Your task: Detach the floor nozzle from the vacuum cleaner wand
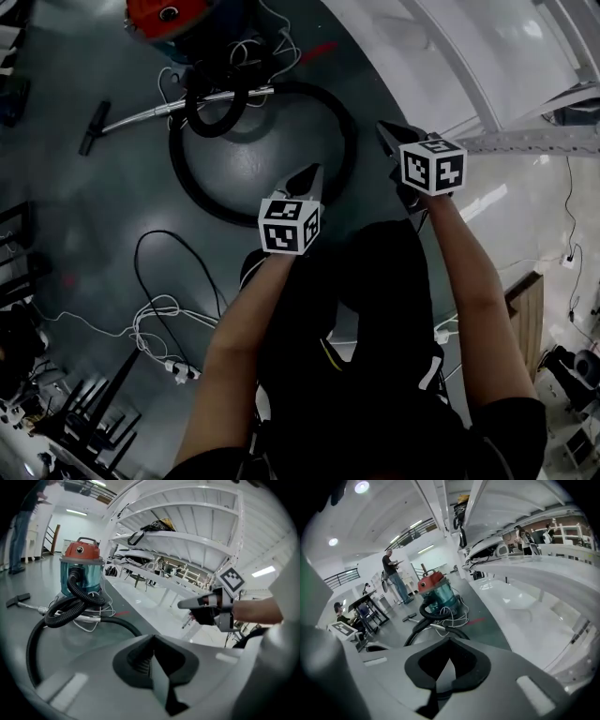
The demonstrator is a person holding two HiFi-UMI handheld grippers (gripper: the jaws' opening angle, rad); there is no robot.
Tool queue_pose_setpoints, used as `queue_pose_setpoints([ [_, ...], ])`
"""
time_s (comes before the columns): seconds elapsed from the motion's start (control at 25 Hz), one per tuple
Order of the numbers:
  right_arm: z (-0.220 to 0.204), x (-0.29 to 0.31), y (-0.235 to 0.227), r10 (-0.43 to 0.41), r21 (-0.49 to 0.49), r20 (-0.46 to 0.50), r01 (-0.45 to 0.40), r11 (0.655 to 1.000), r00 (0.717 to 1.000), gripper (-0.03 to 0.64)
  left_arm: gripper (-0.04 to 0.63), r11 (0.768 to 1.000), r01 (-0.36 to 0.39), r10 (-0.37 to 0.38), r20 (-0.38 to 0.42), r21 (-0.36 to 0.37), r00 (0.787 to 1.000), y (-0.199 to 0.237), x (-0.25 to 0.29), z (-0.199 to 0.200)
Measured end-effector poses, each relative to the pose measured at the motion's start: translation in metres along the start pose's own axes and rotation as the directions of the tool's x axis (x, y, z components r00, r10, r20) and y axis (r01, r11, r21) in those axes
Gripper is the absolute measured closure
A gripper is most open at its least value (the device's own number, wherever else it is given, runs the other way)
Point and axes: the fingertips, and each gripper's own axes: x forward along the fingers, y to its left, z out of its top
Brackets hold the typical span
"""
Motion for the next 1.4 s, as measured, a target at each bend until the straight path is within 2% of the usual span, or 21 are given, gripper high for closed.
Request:
queue_pose_setpoints([
  [0.08,-0.005,0.026,-0.002,0.029,-0.058,-0.005,-0.030,0.998,1.000,0.621,0.586,1.000,-0.016,0.015,0.029,0.026,0.999,0.019,0.016,0.001],
  [0.2,-0.026,0.059,-0.006,0.049,-0.119,-0.010,-0.049,0.992,0.999,0.621,0.586,0.999,-0.036,0.033,0.092,0.026,0.995,0.041,0.038,0.009],
  [0.36,-0.042,0.092,-0.013,0.055,-0.122,0.018,-0.052,0.991,0.998,0.621,0.586,0.995,-0.037,0.025,0.122,0.089,0.992,0.062,0.061,0.009],
  [0.72,-0.050,0.147,-0.018,0.036,-0.195,0.034,-0.029,0.980,0.999,0.620,0.586,0.997,-0.075,0.071,0.160,0.019,0.985,0.115,0.081,-0.002],
  [0.88,-0.049,0.171,-0.014,0.016,-0.263,-0.003,-0.017,0.965,1.000,0.620,0.586,0.994,-0.103,0.097,0.164,0.027,0.982,0.137,0.079,0.004],
  [0.96,-0.050,0.184,-0.011,0.004,-0.304,-0.034,-0.014,0.953,0.999,0.620,0.586,0.992,-0.122,0.116,0.166,0.027,0.979,0.148,0.077,0.004],
  [1.08,-0.043,0.202,-0.006,-0.007,-0.380,-0.047,-0.012,0.925,0.999,0.620,0.586,0.991,-0.132,0.133,0.174,-0.014,0.976,0.156,0.072,-0.001],
  [1.24,-0.029,0.227,-0.003,-0.045,-0.534,-0.040,0.016,0.845,0.998,0.614,0.586,0.993,-0.117,0.121,0.155,-0.032,0.980,0.158,0.071,-0.009],
  [1.32,-0.028,0.244,-0.003,-0.058,-0.576,-0.073,0.005,0.817,0.996,0.548,0.586,0.994,-0.108,0.110,0.160,-0.023,0.981,0.159,0.068,-0.006],
  [1.4,-0.026,0.257,0.000,-0.057,-0.598,-0.085,-0.005,0.801,0.995,0.521,0.586,0.994,-0.107,0.111,0.170,-0.032,0.979,0.163,0.063,-0.004],
])
